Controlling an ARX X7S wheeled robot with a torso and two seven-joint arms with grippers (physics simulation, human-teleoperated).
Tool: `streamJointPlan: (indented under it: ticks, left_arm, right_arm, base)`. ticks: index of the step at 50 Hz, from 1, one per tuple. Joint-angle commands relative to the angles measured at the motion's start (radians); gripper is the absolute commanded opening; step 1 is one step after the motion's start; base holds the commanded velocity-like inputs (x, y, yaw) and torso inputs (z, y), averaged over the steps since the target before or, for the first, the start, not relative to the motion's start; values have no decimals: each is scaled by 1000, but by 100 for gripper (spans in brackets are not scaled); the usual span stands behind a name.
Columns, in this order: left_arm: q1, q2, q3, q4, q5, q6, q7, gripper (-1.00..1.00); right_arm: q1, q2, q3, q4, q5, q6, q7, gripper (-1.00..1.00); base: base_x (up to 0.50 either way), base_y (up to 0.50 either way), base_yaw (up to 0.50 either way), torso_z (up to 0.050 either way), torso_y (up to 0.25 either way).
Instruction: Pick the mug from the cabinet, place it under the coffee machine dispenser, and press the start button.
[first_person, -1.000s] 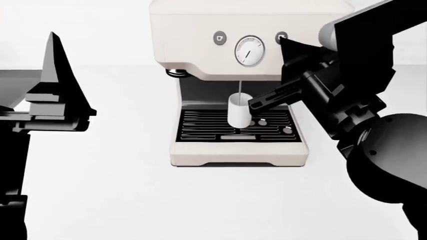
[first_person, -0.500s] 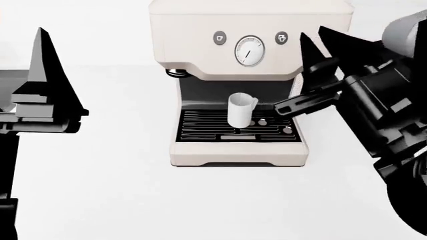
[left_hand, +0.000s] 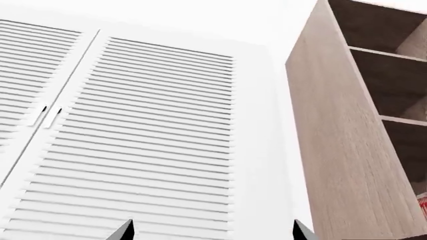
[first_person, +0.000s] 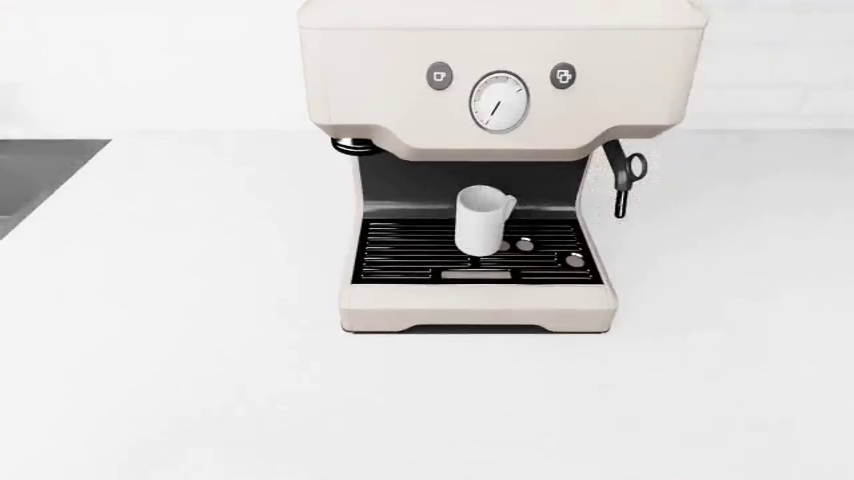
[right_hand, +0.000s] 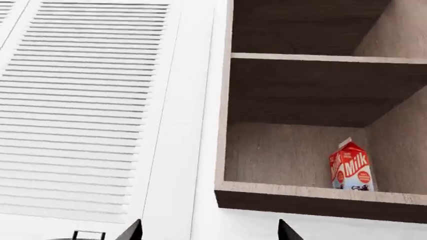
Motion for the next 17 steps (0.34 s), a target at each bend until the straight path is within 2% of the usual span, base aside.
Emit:
streamJointPlan:
  ticks: [1, 17]
  left_arm:
    - [9, -56, -188, -2, -195, 79, -38, 100]
    - [3, -46, -207, -12, -203, 93, -58, 100]
  right_arm:
    - [4, 62, 212, -27, 76, -92, 36, 100]
    - [28, 38, 207, -21, 73, -124, 42, 100]
  base:
    - [0, 0, 0, 0, 0]
    - [0, 0, 0, 0, 0]
